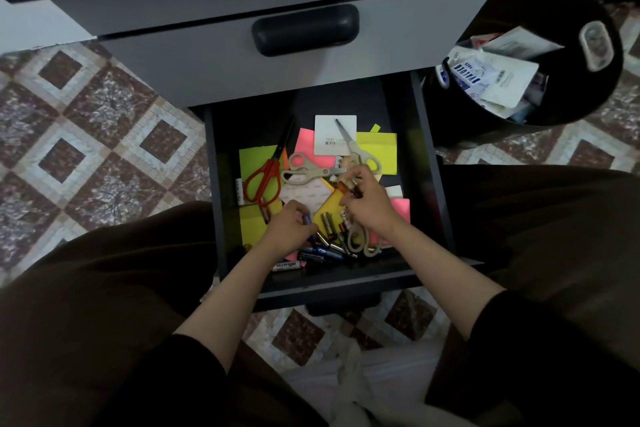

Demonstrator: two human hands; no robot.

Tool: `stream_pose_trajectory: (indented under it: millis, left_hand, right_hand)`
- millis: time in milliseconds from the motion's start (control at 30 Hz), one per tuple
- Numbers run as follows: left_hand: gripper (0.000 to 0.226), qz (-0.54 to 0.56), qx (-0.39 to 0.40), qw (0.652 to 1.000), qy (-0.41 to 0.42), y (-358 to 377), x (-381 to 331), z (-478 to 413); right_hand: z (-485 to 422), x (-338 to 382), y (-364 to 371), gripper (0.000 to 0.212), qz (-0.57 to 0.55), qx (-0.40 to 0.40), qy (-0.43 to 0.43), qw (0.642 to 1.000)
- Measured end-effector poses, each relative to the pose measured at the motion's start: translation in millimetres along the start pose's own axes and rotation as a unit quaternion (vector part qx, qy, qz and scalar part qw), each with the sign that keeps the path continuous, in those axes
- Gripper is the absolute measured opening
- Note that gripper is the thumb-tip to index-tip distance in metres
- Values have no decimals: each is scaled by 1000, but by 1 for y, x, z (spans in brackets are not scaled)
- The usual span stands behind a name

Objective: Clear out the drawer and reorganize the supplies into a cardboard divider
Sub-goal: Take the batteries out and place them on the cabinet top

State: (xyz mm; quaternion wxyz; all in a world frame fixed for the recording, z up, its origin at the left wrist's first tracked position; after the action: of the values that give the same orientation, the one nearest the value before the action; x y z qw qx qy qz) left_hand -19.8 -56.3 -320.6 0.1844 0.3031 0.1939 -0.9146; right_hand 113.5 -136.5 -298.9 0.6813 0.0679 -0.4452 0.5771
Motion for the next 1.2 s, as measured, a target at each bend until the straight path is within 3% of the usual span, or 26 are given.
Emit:
stream_pose_trajectory:
  millis: [133, 300, 400, 500, 700, 767, 867, 1200]
  left_hand:
    - [21, -11, -6, 1000, -11, -9, 11, -3]
    - [16, -1, -36, 999, -7, -26, 13, -3]
    - [18, -21, -53, 998, 2, -27, 13, 1]
    - [21, -37, -86, 995, -31, -23, 21, 6]
    - [36, -13, -119, 986, -116, -19, 40, 5]
    - [38, 5, -144, 982, -124, -20, 42, 5]
    - [41, -4, -159, 979, -127, -20, 40, 5]
    - [41, -107, -192, 972, -81, -14, 21, 9]
  right_hand:
    - [0, -14, 8, 32, -6, 30, 62, 998]
    - [1, -13, 19, 20, 28, 53, 71, 996]
    - [0, -5, 14, 10, 128, 14, 45, 991]
    - [1, -4, 17, 23, 164, 0, 46, 985]
    - [10, 7, 31, 14, 207, -12, 24, 978]
    - [13, 8, 34, 26, 219, -13, 20, 976]
    - [13, 7, 38, 10, 274, -14, 26, 961]
    - [9, 1, 29, 16, 361, -32, 51, 931]
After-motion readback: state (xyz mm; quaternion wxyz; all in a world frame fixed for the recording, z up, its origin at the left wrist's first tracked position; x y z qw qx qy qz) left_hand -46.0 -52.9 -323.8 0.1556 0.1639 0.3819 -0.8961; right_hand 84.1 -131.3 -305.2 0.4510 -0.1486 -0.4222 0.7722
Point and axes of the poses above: each hand's wrist, its own z-axis away from the middle knuckle, its own y-axis out of the palm, x = y × z, the point moved 9 cm from there along -z, towards the middle knuckle, and after that the axes turned 13 degrees about z, right-handed, at the moved point
